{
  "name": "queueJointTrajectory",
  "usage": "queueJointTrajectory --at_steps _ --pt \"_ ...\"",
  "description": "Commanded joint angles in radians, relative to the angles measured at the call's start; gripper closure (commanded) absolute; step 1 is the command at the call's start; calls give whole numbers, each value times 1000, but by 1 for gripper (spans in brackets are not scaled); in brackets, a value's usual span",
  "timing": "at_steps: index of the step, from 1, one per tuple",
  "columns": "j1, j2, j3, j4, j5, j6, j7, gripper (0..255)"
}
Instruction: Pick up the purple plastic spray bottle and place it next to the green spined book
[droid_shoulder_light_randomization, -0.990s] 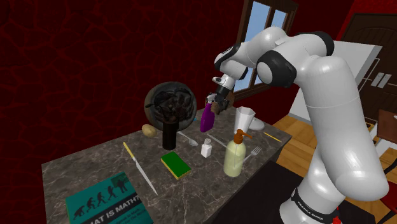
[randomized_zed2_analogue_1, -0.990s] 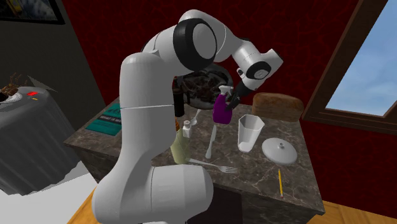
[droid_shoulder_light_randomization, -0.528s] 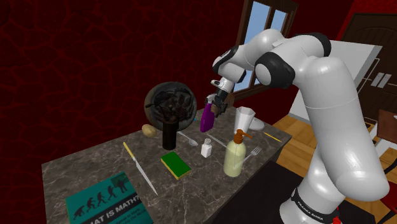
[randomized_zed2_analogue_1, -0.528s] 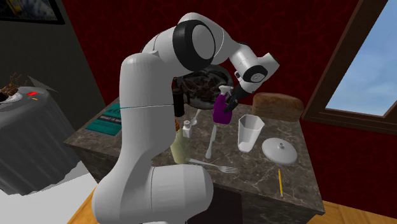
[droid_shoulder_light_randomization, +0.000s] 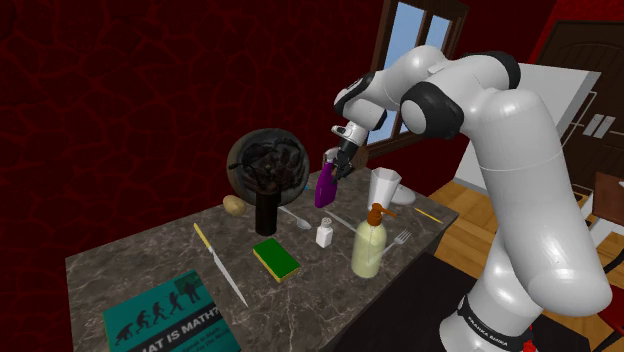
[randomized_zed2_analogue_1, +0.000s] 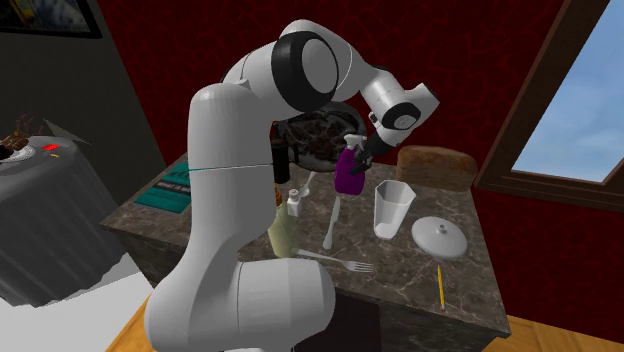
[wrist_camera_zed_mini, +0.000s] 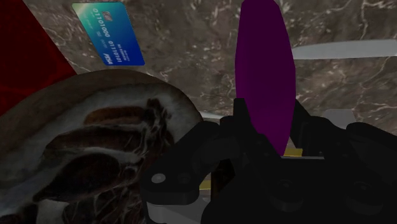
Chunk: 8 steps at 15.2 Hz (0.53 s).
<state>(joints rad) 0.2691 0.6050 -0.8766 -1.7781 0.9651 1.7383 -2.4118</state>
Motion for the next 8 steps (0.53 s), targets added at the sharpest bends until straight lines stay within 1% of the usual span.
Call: queueJointTrajectory --at_steps 1,5,8 --pt "0 0 0 0 0 0 0 255" --pt "0 0 0 0 0 0 0 255" --pt "9 -23 -13 7 -19 -17 19 255"
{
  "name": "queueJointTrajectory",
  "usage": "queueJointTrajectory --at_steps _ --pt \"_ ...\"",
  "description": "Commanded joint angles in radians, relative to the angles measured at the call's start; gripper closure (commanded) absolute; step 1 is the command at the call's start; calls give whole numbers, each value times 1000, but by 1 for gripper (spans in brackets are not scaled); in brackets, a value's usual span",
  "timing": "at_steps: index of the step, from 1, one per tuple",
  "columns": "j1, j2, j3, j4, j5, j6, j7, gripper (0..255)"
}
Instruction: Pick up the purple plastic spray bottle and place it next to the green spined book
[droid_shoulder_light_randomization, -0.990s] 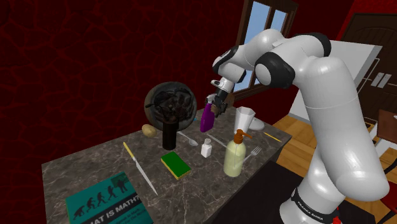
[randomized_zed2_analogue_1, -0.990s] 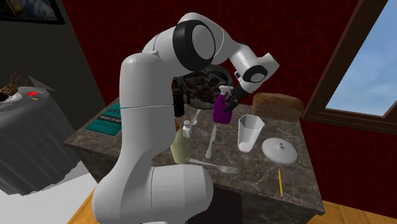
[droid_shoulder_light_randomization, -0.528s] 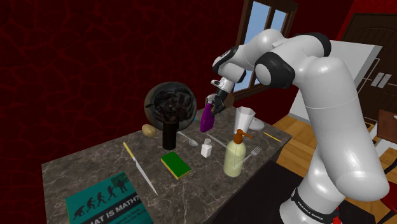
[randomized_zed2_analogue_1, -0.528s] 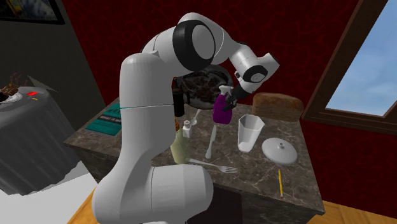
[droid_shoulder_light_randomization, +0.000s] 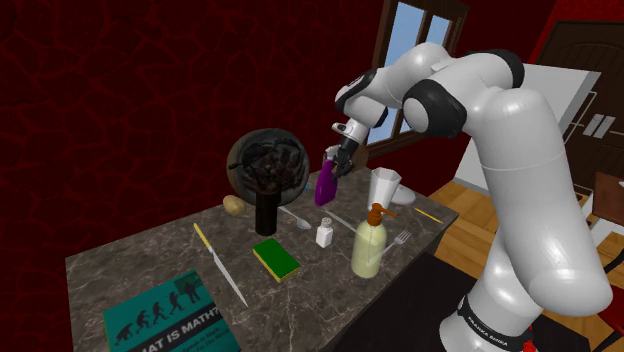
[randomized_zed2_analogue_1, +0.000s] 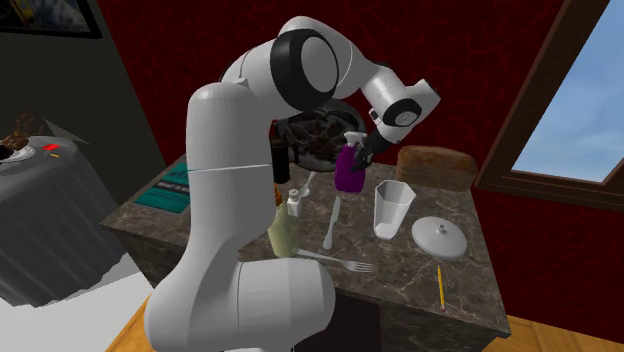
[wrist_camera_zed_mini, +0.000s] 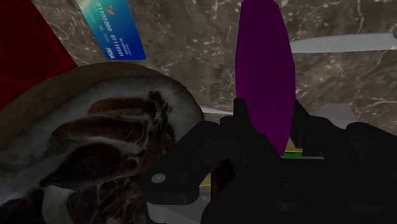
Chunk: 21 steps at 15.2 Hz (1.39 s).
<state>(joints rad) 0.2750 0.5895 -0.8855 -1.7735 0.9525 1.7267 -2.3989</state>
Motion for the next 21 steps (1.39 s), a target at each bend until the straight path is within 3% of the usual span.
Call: queueJointTrajectory --at_steps 1,14,21 --pt "5 -15 -9 6 -12 -12 13 255" --pt "32 -102 -57 64 -85 -99 100 255" --pt "219 -191 -50 -43 -91 29 224 255"
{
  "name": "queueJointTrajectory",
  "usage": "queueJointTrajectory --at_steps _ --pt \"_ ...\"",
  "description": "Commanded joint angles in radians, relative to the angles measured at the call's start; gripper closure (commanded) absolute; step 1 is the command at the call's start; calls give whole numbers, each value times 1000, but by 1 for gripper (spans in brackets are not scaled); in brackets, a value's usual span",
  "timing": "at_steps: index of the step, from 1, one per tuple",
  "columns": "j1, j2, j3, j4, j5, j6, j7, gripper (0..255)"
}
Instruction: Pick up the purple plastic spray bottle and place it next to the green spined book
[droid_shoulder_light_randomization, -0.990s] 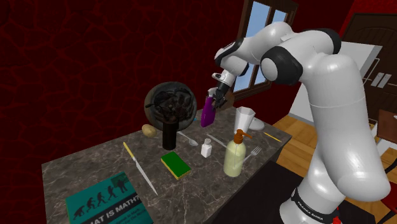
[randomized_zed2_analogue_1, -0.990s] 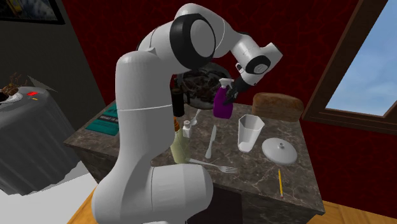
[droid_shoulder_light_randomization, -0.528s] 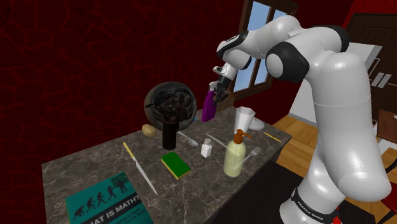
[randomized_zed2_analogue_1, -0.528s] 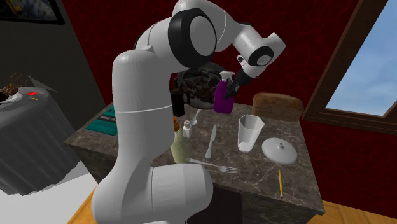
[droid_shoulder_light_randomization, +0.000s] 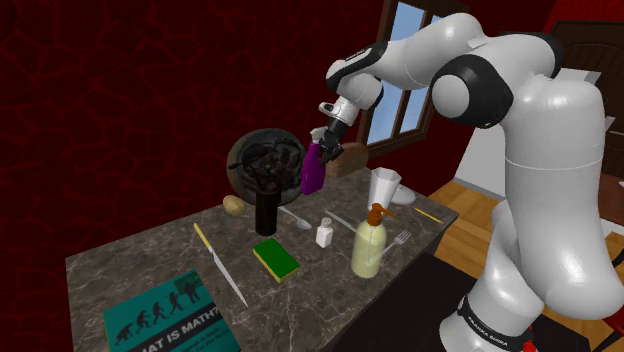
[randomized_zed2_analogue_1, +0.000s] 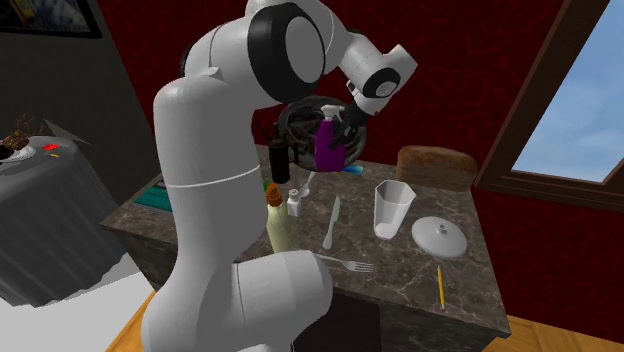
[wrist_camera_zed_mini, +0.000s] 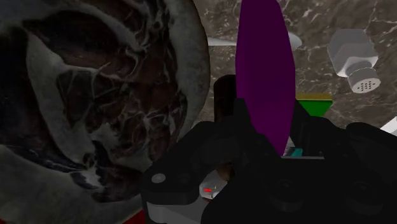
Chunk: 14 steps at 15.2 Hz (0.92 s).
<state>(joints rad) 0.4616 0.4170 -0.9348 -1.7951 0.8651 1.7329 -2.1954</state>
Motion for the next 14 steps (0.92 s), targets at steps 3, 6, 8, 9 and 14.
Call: queueJointTrajectory --at_steps 3,6,8,9,14 --pt "100 -43 11 -48 0 73 75 255" --pt "159 -58 27 -63 7 118 130 255" --pt "195 -62 40 -67 14 146 166 255" --pt "212 -63 47 -67 18 159 184 255" --pt "285 -49 86 -48 44 215 272 255"
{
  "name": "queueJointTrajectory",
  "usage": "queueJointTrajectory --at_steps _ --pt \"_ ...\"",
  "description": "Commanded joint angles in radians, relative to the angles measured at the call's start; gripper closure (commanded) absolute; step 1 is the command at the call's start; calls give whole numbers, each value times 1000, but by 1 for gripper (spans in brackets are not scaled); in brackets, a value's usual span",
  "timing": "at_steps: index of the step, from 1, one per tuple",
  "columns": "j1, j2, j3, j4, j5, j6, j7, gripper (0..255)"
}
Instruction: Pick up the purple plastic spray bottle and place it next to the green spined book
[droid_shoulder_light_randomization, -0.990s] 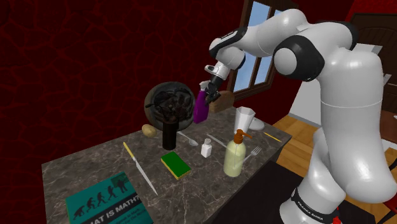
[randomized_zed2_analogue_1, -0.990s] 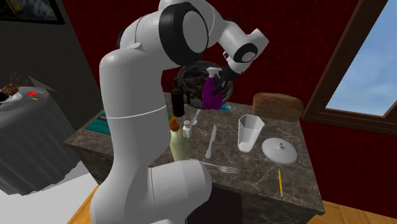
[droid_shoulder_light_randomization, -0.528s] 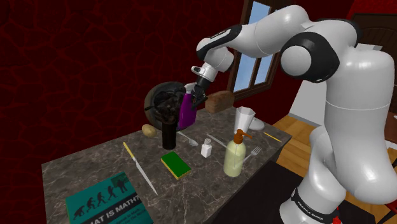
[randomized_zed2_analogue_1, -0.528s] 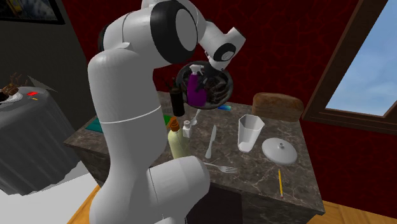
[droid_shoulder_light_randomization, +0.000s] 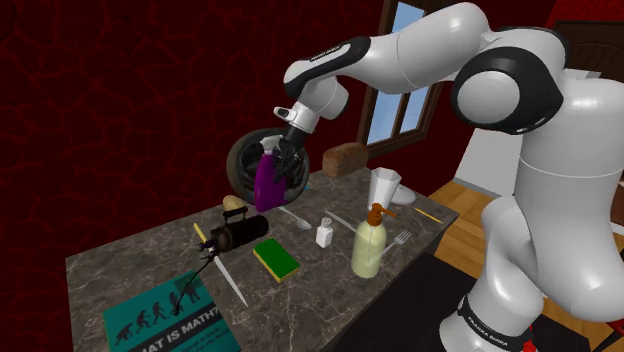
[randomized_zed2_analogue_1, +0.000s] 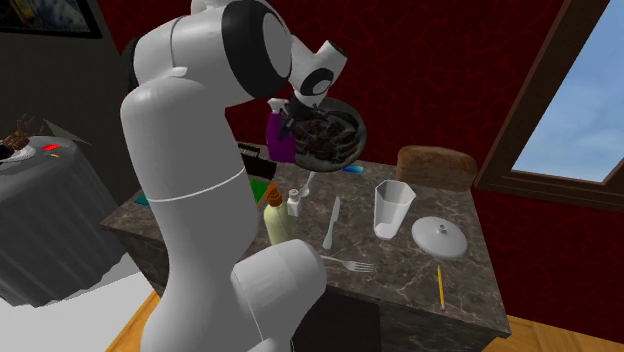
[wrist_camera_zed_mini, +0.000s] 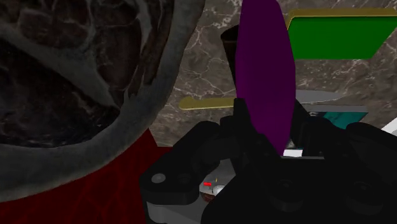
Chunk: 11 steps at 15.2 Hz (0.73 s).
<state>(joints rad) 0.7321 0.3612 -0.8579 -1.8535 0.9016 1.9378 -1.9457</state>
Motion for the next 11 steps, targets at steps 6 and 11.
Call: queueJointTrajectory --at_steps 6,11 --pt "79 56 61 74 45 58 127 255" --pt "117 122 105 163 76 83 217 255"
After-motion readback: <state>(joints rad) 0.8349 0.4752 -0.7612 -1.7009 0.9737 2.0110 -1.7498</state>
